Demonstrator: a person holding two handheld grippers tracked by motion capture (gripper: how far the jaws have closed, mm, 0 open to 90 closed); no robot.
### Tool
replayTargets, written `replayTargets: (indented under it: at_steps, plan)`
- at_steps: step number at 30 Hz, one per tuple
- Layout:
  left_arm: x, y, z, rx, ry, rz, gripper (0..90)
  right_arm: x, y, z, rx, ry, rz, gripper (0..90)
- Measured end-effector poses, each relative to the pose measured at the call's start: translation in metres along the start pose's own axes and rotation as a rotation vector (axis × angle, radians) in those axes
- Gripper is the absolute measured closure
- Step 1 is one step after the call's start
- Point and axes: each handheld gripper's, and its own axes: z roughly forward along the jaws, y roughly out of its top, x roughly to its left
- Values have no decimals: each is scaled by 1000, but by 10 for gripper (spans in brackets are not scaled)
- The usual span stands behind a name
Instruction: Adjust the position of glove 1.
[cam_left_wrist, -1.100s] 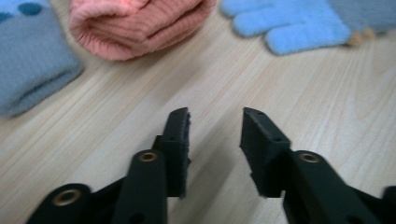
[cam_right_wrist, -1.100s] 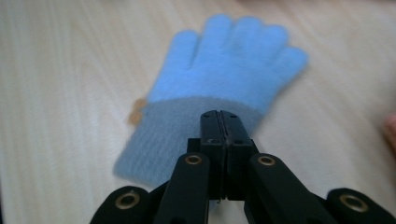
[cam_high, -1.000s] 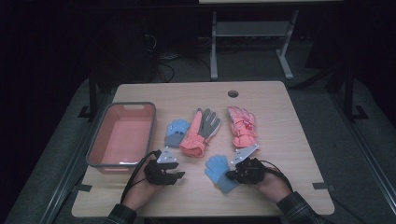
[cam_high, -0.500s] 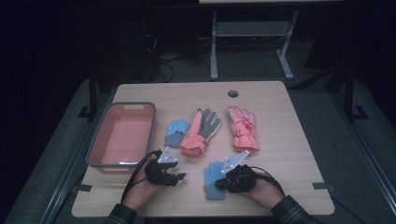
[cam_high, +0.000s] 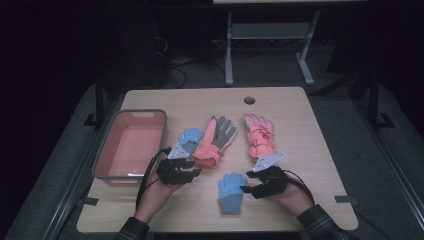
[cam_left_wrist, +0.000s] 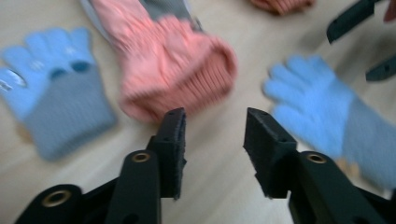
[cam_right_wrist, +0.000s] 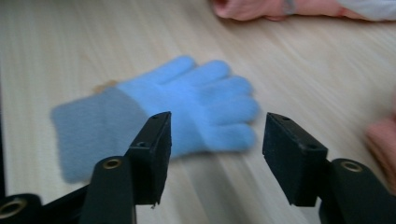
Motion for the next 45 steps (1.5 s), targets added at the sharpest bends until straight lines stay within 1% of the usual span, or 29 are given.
replayTargets:
  at_steps: [2,4,5,7,8,9,11,14,15,16,18,19,21,22,23,26,27,28,33,35,36,38,39,40,42,43,44,45]
  plan:
    - [2,7,1,-1,28,-4,627,-6,-3,-3,-5,-14,15,401]
    - [5,15,3,0,53,-28,655,-10,-5,-6,-8,-25,21,396]
    - [9,19,5,8,69,-21,674,-13,-7,-8,-14,-33,23,390]
    - [14,25,7,10,83,-33,697,-15,-9,-10,-10,-40,28,384]
    - [18,29,9,9,102,-51,704,-17,-10,-11,-13,-43,25,377]
    - [20,32,10,12,113,-52,704,-19,-12,-12,-17,-50,21,366]
    - [29,40,12,4,136,-70,704,-20,-14,-14,-13,-53,31,362]
    - [39,50,17,14,175,-74,703,-24,-17,-16,-10,-60,37,348]
    - [42,53,21,21,184,-77,704,-25,-19,-18,-6,-63,31,346]
    - [46,57,25,31,194,-74,705,-27,-22,-21,2,-77,34,344]
    - [52,61,33,63,220,-68,711,-27,-23,-22,3,-77,35,344]
    - [55,63,37,77,225,-67,711,-28,-25,-24,2,-82,36,344]
    - [60,64,44,103,249,-70,711,-30,-27,-27,0,-85,38,344]
    - [63,64,50,118,258,-81,711,-30,-27,-28,-1,-86,42,344]
    - [65,64,52,133,262,-86,711,-31,-29,-29,-10,-86,47,344]
    - [69,63,65,179,280,-97,700,-33,-30,-30,-10,-85,54,344]
    - [70,63,69,207,295,-90,693,-33,-30,-30,-11,-83,56,344]
    - [69,63,73,222,315,-83,689,-33,-30,-30,-17,-82,53,345]
    - [71,62,87,255,335,-110,666,-32,-30,-30,-17,-80,51,346]
    - [73,61,90,263,331,-125,661,-32,-30,-31,-20,-82,51,347]
    - [74,60,91,263,337,-133,654,-33,-30,-31,-21,-82,51,347]
    - [76,59,92,265,336,-145,657,-33,-30,-31,-20,-81,51,347]
    - [78,58,93,266,331,-155,669,-32,-30,-31,-19,-81,51,347]
    - [78,57,93,269,325,-153,706,-32,-30,-31,-19,-80,51,348]
    - [79,57,93,268,325,-163,778,-32,-30,-31,-19,-81,51,350]
    - [79,57,93,271,325,-154,833,-32,-30,-31,-19,-82,52,351]
    - [79,57,93,275,326,-149,845,-32,-30,-31,-19,-82,52,351]
    - [79,57,93,273,327,-154,853,-32,-30,-31,-19,-83,51,352]
